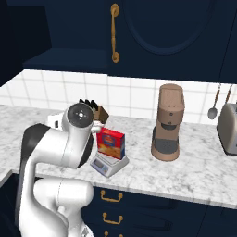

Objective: Pick the boxed food and place it on the digital scale for weighing, and close the cabinet.

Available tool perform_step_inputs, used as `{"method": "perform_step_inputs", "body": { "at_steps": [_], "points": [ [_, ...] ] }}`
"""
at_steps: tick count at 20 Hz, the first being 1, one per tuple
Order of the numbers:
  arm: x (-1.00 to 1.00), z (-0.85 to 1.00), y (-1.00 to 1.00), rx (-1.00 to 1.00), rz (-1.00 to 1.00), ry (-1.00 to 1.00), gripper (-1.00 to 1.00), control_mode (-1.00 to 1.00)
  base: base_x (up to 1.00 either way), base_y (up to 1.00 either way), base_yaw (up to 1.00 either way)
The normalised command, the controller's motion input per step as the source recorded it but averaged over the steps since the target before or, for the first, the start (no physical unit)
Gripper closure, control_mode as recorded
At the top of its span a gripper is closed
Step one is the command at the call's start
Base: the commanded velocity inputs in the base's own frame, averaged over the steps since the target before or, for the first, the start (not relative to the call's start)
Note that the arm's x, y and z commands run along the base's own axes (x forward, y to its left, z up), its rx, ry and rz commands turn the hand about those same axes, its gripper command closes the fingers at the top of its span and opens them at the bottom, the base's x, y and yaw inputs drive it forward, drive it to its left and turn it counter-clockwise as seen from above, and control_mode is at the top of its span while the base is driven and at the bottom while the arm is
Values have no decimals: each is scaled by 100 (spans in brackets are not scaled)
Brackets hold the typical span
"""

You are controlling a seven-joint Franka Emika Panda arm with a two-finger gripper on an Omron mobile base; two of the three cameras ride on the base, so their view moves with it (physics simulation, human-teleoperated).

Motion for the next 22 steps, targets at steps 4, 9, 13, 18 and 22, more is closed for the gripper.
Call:
{"method": "perform_step_inputs", "body": {
  "at_steps": [4,9,13,18,22],
  "points": [
    [-5,0,34,0,0,-59,-100,-100,0,0,0],
    [0,-21,61,14,0,-36,-100,-100,0,0,0],
    [6,-50,79,28,5,-31,-100,-100,0,0,0],
    [0,-72,88,35,21,-31,-100,-100,0,0,0],
    [0,-100,100,41,29,-34,-100,-100,0,0,0]
  ]
}}
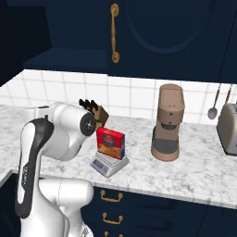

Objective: Pick the boxed food and place it on the digital scale for weighing, and close the cabinet.

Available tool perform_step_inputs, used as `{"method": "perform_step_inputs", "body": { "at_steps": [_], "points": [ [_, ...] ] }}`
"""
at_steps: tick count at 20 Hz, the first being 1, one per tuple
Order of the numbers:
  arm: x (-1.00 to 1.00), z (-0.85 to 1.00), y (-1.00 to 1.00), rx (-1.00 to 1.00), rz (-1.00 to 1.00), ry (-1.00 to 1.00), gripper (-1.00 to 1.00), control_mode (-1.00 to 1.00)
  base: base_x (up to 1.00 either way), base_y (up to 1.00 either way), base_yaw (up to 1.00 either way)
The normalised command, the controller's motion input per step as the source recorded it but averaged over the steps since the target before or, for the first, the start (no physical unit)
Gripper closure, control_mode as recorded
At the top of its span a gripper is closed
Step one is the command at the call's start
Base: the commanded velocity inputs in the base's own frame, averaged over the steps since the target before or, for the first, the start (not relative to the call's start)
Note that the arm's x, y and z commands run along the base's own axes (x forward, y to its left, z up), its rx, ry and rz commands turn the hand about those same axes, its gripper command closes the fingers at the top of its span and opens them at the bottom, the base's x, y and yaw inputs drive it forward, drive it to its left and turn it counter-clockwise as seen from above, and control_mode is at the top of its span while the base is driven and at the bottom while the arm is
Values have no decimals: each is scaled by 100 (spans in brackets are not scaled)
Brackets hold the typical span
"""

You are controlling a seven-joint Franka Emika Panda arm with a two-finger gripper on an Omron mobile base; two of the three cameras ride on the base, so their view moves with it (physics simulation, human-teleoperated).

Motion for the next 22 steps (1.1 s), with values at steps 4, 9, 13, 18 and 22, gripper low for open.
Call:
{"method": "perform_step_inputs", "body": {
  "at_steps": [4,9,13,18,22],
  "points": [
    [-1,-98,100,41,29,-34,-100,-100,0,0,0],
    [-12,-77,100,31,16,-12,-100,-100,0,0,0],
    [-16,-81,100,38,10,0,-100,-100,0,0,0],
    [-16,-39,76,50,19,-1,-100,-100,0,0,0],
    [-9,-12,82,42,18,0,-100,-100,0,0,0]
  ]
}}
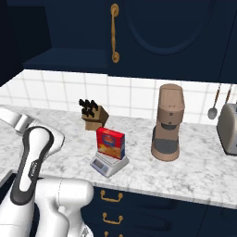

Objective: Pick the boxed food and place it on the digital scale for weighing, and close the cabinet.

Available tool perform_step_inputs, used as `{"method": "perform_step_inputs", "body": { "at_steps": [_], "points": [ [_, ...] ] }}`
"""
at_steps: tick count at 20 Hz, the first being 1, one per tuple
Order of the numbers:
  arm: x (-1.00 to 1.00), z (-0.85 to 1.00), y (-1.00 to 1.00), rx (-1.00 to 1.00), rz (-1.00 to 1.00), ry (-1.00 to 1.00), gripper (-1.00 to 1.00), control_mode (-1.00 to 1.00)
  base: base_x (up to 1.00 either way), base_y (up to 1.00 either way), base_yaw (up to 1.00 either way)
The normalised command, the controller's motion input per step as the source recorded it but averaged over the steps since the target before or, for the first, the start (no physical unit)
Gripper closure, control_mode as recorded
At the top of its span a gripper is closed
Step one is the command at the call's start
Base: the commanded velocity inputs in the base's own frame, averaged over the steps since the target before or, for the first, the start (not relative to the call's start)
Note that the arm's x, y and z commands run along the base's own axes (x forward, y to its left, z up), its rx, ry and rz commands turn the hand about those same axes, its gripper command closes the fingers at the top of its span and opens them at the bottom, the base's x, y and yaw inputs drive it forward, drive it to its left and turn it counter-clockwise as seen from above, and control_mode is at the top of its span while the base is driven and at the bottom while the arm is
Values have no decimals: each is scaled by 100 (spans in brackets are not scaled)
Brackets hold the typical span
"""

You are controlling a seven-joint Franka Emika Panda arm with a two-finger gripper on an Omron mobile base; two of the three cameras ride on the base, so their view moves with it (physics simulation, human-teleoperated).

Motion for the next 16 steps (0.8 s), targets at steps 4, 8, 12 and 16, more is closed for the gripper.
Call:
{"method": "perform_step_inputs", "body": {
  "at_steps": [4,8,12,16],
  "points": [
    [-1,-15,68,45,19,3,-100,-100,0,0,0],
    [6,-25,29,55,22,7,-100,-100,0,0,0],
    [24,-15,8,34,21,6,-100,-100,0,0,0],
    [22,-27,23,33,20,9,-100,-100,0,0,0]
  ]
}}
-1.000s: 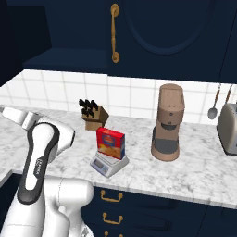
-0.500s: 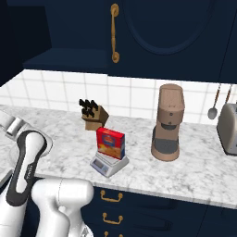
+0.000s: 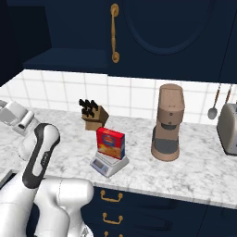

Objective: Pick the boxed food and place it on the digital scale for weighing, and close the cabinet.

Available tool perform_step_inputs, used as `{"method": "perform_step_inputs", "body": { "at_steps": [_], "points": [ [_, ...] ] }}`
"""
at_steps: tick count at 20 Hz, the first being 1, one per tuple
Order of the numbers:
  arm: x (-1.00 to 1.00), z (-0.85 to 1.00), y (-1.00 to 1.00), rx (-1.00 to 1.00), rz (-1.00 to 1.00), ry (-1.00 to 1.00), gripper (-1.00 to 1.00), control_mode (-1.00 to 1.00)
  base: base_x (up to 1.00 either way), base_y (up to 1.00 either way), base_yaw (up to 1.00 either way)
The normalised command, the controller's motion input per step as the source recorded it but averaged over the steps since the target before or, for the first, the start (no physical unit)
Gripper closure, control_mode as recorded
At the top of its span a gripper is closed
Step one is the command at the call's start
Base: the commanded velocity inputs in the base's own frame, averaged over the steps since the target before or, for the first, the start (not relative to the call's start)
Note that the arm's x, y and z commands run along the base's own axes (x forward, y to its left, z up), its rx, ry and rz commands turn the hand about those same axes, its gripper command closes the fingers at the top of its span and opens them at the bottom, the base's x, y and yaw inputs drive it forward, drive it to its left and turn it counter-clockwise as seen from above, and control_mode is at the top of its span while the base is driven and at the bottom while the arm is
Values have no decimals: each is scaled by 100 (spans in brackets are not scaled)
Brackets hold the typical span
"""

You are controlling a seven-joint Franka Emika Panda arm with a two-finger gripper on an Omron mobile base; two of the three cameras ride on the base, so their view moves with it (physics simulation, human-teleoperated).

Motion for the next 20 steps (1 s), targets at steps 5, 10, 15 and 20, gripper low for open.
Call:
{"method": "perform_step_inputs", "body": {
  "at_steps": [5,10,15,20],
  "points": [
    [18,-39,60,20,13,2,-100,-100,0,0,0],
    [-1,-91,65,6,8,0,-100,-100,0,0,0],
    [-15,-67,31,19,14,0,-100,-100,0,0,0],
    [-83,-43,50,34,2,3,-100,-100,0,0,0]
  ]
}}
